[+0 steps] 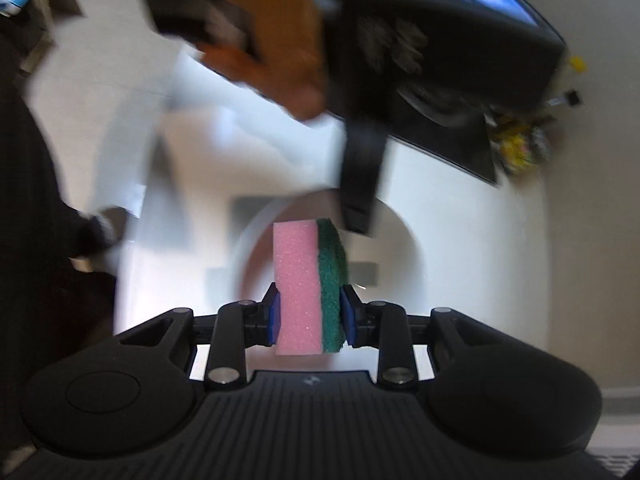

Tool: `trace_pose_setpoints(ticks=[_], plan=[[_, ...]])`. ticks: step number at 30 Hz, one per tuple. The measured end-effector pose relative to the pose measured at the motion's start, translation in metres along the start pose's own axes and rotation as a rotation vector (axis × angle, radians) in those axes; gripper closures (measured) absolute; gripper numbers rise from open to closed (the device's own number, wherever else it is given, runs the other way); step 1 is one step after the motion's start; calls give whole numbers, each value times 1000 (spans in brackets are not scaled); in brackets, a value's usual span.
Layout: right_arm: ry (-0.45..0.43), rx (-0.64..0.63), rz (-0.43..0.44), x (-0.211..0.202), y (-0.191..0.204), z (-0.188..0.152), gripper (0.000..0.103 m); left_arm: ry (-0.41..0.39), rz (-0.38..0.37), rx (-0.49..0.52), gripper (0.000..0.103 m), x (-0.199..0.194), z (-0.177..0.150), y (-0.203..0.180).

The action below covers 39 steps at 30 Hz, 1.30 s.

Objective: Clean bowl
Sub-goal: 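Scrub the bowl interior with the right gripper's sponge while the left gripper holds the rim, then wipe the bowl inner wall with the sponge while the left gripper holds the rim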

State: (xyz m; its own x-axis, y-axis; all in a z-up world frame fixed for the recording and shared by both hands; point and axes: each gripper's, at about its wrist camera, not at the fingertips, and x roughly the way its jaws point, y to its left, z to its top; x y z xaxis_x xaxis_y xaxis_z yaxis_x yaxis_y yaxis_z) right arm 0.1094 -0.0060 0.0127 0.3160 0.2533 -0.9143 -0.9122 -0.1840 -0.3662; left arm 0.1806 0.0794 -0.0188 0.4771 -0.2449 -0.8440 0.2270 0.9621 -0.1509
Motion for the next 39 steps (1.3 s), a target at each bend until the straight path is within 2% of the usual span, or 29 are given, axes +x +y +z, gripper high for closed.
trace_pose_setpoints(ticks=[2,4,7,11,13,17,19,21,24,26,34,38,39], plan=[[14,-10,32,-6,2,-6,77,-2,0,0,98,0,-1,0],[41,-13,28,-7,1,-13,77,-3,5,5,98,0,-1,0],[111,-21,-54,2,-3,-19,77,-4,13,12,98,0,-1,-1],[66,23,-60,6,-6,-11,77,-1,23,21,98,0,0,-1],[21,37,-25,2,-1,0,77,0,27,26,98,1,0,0],[5,33,15,-10,5,6,77,-1,29,40,97,1,0,-1],[13,15,28,-13,5,5,77,4,22,56,96,2,2,-1],[55,-54,24,-16,8,1,77,8,7,78,95,5,6,0],[136,-161,-25,-11,14,-3,77,7,-5,66,95,8,11,3],[151,-171,-44,-7,14,-4,77,8,6,44,95,5,8,3],[94,-31,-40,-10,9,-1,77,11,52,-43,90,-9,-6,5],[45,-34,-19,-13,15,5,77,13,75,-87,96,-16,-13,5],[39,-51,-22,-13,18,7,77,15,75,-67,98,-14,-9,6]])
